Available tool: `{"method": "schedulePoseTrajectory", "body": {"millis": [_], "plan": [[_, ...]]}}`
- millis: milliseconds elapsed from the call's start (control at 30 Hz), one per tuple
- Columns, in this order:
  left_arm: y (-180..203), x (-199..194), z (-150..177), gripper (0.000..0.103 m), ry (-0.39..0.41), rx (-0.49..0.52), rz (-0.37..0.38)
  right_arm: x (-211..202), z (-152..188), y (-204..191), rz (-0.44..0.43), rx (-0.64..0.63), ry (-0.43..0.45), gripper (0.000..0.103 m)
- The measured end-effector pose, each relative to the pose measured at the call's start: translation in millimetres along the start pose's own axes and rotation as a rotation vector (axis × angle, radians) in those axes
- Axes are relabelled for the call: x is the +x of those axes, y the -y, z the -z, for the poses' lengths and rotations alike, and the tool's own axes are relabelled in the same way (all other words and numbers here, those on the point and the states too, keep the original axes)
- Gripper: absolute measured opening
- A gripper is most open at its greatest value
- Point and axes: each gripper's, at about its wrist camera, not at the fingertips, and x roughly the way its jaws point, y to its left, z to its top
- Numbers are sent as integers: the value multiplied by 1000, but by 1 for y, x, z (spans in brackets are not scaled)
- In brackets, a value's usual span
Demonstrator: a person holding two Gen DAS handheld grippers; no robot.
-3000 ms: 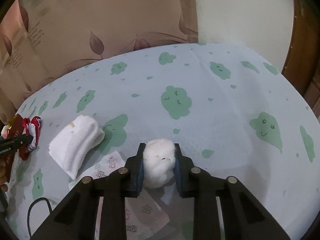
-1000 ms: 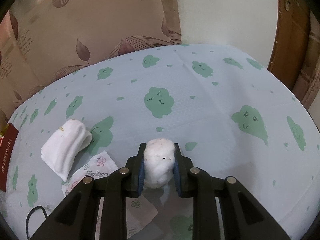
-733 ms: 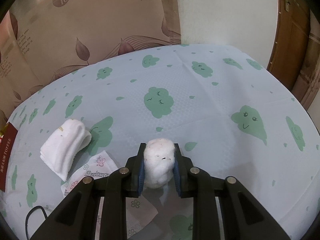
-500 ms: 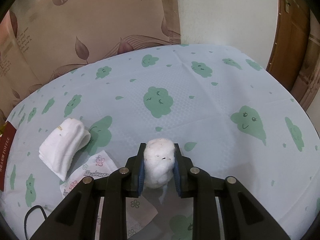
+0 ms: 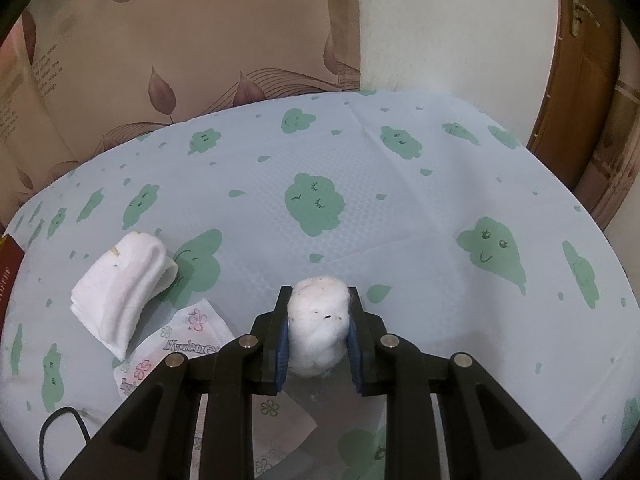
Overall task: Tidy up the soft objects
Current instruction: 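Carry the red-scrunchie white bag into the tin box and open the left tool, then carry the white fluffy ball into the tin box and open the right tool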
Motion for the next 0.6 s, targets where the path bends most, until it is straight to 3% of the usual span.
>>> {"method": "schedulePoseTrajectory", "body": {"millis": [300,467,600], "plan": [[-4,-40,28,58,94,11,-40,-27,6,-3,-24,-33,139,22],[-17,-60,51,58,147,14,-104,-44,3,-19,-37,-77,145,22],[-24,-66,63,58,166,17,-131,-66,-3,-48,-108,-113,145,22]]}}
